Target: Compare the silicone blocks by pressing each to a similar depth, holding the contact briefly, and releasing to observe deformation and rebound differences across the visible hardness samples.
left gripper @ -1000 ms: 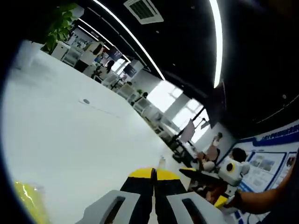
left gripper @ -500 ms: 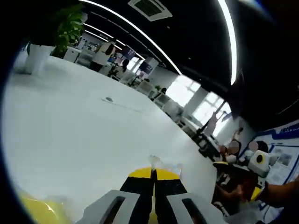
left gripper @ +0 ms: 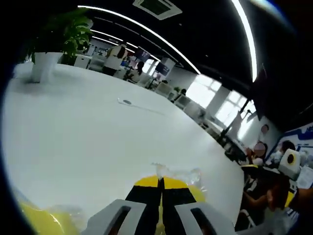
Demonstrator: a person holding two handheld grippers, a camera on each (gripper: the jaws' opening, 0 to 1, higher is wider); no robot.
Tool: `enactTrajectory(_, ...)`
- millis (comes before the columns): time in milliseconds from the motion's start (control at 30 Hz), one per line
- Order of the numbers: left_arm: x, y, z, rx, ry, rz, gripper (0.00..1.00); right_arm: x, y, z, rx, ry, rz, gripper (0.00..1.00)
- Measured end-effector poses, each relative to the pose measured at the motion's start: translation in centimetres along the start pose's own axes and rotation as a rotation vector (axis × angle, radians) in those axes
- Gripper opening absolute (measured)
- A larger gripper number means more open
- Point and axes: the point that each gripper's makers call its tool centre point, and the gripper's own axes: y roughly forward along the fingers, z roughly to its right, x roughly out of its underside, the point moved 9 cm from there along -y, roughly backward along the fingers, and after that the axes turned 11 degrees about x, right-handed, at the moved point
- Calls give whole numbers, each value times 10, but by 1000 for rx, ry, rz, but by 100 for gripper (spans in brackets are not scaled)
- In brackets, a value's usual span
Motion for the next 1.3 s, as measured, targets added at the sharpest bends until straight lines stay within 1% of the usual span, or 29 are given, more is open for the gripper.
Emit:
enactTrajectory(67, 3, 2, -1, -12, -10, -6, 0, -1, -1, -1, 0, -3, 2, 96)
enactTrajectory(133, 6, 4, 0, -10, -8, -18, 0, -1, -2, 0, 2, -1, 5, 96)
enactTrajectory(233, 10, 5, 1, -4, 14, -46, 0, -1, -5, 1, 7, -1, 7, 96)
enactTrajectory(333, 15, 5, 0, -16, 10, -75, 0, -1, -9, 2, 13, 4, 12, 96)
enactTrajectory(367, 18, 4, -1, -35, 1, -90, 0, 0, -9, 2, 13, 6, 12, 96)
enactTrajectory(400, 21, 2, -3, -80, -31, -87, 0, 1, -10, 1, 13, 7, 11, 96)
enactTrajectory(433, 22, 1, -4, -104, -41, -81, 0, 2, -10, 0, 11, 5, 8, 96)
enactTrajectory(500, 24, 2, -4, -101, -20, -79, 0, 4, -13, -2, 11, -1, 7, 96)
enactTrajectory(567, 24, 3, -3, -110, 14, -90, 0, 4, -15, -3, 11, -3, 7, 96)
enactTrajectory(667, 25, 2, -6, -107, 32, -95, 0, 4, -17, -3, 10, 0, 7, 96)
enactTrajectory(700, 25, 1, -7, -110, 78, -111, 0, 4, -18, -3, 10, 1, 9, 96)
enactTrajectory(833, 25, 1, -7, -106, 66, -110, 0, 1, -19, -4, 11, 3, 21, 96)
enactTrajectory(867, 24, 1, -6, -99, 84, -117, 0, 1, -19, -5, 9, 4, 22, 96)
enactTrajectory(900, 24, 1, -7, -95, 125, -132, 0, 2, -19, -5, 7, -2, 17, 96)
enactTrajectory(933, 24, 1, -7, -91, 194, -151, 0, 2, -19, -6, 4, -7, 12, 96)
enactTrajectory(967, 24, 0, -7, -91, 245, -166, 0, 2, -18, -6, 1, -11, 6, 96)
enactTrajectory(1067, 24, 1, -7, -96, 230, -165, 2, 0, -17, -8, 1, -23, 7, 96)
enactTrajectory(1133, 20, -1, -10, -106, 228, -167, 8, 0, -17, -7, 4, -18, 13, 96)
enactTrajectory(1167, 16, -3, -11, -113, 235, -163, 14, 0, -17, -7, 5, -16, 13, 96)
enactTrajectory(1200, 12, -4, -12, -115, 232, -150, 26, 0, -17, -7, 7, -15, 13, 96)
enactTrajectory(1233, 5, -5, -9, -88, 241, -119, 37, 0, -16, -7, 9, -13, 12, 96)
enactTrajectory(1267, -3, -7, -7, -79, 270, -83, 46, 1, -16, -6, 10, -11, 11, 96)
enactTrajectory(1300, -10, -9, -4, -62, 302, -57, 58, 1, -15, -6, 12, -8, 12, 96)
